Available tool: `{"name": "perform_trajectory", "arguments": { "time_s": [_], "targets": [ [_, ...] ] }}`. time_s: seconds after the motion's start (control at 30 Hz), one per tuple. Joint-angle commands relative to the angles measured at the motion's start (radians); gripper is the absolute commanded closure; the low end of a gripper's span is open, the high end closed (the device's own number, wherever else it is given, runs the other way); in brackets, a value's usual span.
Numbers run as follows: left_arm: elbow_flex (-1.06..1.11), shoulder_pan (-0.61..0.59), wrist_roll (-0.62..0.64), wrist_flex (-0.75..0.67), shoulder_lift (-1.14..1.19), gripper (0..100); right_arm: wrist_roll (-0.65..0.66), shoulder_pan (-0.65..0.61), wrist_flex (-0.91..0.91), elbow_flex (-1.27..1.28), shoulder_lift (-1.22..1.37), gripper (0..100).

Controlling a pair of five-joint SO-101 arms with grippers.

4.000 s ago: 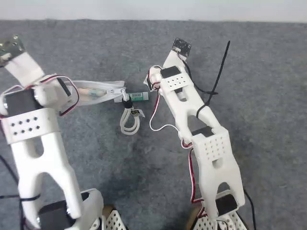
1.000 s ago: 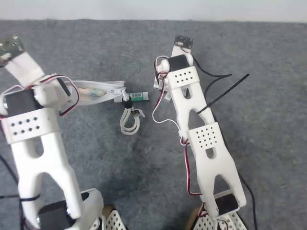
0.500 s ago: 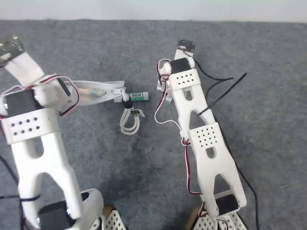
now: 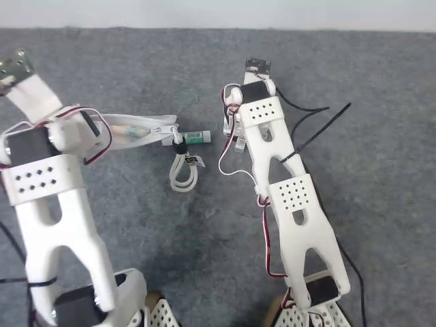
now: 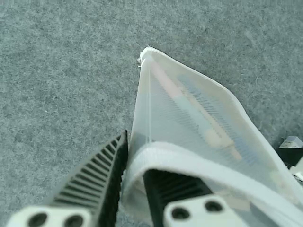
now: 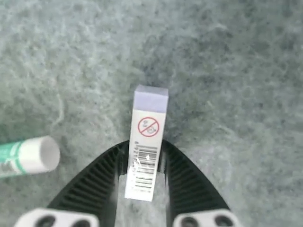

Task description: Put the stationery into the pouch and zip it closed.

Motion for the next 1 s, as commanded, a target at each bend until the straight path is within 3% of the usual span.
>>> {"name": "perform_trajectory", "arguments": {
  "time_s": [0.0,0.37,0.97],
  "targets": [
    [-0.012,-0.008,0.011,-0.031,-0.055,99,0.034,-0.019,0.048,0.135,-0.216,99.2],
    [-0.012,-0.008,0.011,-0.031,-0.055,99,0.235,-0.125,0.042,0.638,-0.584,99.2],
    [-0.012,-0.008,0.011,-0.031,-0.055,99,0.239,-0.171,0.042,0.767,-0.591,98.7]
  ]
}}
